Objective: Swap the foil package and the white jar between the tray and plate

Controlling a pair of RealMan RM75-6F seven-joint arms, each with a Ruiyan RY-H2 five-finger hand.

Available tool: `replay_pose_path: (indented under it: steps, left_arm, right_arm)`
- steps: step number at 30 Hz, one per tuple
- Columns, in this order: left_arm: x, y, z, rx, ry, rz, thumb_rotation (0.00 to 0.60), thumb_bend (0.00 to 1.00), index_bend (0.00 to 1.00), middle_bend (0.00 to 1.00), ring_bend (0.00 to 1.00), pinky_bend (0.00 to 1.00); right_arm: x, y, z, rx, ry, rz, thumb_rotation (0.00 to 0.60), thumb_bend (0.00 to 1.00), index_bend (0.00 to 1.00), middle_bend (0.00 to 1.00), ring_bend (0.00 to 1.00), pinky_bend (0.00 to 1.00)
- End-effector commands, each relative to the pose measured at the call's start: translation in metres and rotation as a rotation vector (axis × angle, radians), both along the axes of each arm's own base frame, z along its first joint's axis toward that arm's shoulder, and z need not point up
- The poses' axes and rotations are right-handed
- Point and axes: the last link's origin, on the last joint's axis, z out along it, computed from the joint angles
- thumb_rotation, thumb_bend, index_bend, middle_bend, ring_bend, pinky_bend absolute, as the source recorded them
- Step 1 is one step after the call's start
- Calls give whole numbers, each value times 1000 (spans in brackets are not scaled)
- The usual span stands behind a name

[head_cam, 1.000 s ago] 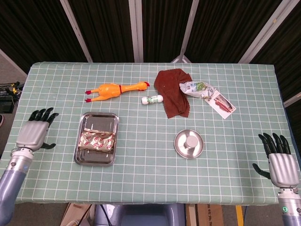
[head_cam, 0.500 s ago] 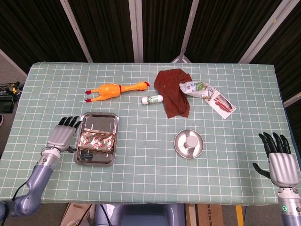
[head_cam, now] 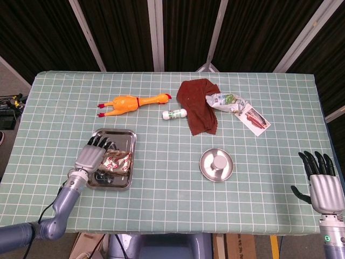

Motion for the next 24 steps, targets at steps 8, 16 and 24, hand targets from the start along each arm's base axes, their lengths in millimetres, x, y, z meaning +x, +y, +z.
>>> replay_pose_path:
  steps: [8,16,24]
  left_arm:
    - [8,0,-19,-33,34,-30,600,71,207,206,124,225]
    - [14,3,-26,-6,53,-76,600,420,318,428,310,461]
    - [14,5,-25,47,95,-134,600,494,353,490,355,496]
  right_arm:
    - [-1,-1,0,-8,-10,-6,600,204,122,134,0,0]
    - [-1,-2,0,-22,-31,-7,600,205,131,135,0,0]
    - [-1,-3,1,-29,-36,-6,600,205,137,135,0,0]
